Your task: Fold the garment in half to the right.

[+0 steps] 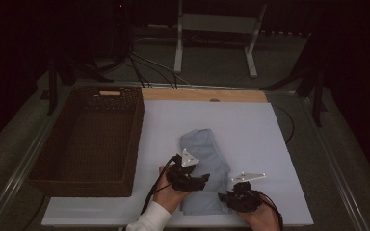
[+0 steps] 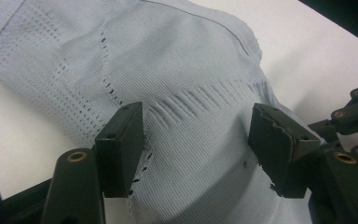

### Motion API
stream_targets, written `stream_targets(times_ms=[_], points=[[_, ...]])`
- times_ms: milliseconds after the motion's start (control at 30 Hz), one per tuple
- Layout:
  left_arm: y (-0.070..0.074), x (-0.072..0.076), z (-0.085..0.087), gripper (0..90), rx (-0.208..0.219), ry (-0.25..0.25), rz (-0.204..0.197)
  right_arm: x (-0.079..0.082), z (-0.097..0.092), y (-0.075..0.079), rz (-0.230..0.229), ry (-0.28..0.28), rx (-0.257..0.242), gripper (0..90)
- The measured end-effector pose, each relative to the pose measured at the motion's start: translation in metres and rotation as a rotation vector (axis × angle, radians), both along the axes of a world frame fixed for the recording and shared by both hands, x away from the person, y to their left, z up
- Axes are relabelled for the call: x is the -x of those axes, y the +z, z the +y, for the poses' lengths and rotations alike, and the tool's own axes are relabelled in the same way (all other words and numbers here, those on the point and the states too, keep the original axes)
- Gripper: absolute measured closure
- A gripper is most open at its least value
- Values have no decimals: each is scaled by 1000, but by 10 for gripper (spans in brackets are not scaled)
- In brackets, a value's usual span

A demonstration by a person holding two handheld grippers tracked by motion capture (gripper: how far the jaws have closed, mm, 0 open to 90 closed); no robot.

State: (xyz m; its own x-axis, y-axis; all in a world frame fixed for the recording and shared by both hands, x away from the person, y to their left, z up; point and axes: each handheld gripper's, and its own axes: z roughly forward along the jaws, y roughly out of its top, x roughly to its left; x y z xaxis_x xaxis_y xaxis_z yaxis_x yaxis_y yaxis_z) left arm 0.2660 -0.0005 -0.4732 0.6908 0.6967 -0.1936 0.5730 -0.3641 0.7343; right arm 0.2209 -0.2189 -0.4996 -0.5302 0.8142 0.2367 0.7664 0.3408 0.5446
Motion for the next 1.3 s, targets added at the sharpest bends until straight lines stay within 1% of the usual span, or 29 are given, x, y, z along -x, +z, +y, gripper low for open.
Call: stream_targets(times_ms=[133, 233, 467, 567, 733, 833, 933, 1067, 1100, 1167, 1200, 1300], points=[[0, 2, -3, 362, 11, -6, 11, 2, -4, 2, -11, 1, 22, 775], [0, 4, -6, 359, 17, -14, 16, 3, -8, 3, -19, 1, 28, 775], [-1, 8, -11, 341, 33, -24, 18, 5, -21, 3, -26, -17, 20, 774], [-1, 9, -12, 332, 37, -30, 20, 6, -23, 3, -29, -24, 22, 774], [-1, 10, -14, 312, 52, -48, 18, 6, -31, 4, -28, -48, 19, 775], [0, 10, -13, 278, 70, -51, 15, 6, -35, 4, -31, -61, 18, 775], [2, 9, -11, 220, 82, -49, 8, 6, -37, 4, -31, -65, 18, 775], [7, 8, -7, 143, 82, -33, -19, 6, -38, 4, -30, -68, 16, 775], [8, 7, -7, 104, 81, -27, -21, 6, -38, 4, -30, -70, 15, 775], [10, 6, -5, 60, 74, -26, -30, 6, -39, 4, -29, -71, 13, 775], [11, 5, -4, 38, 78, -24, -31, 6, -39, 4, -30, -71, 13, 775], [13, 3, -1, 7, 74, -22, -40, 6, -39, 4, -32, -72, 13, 775]])
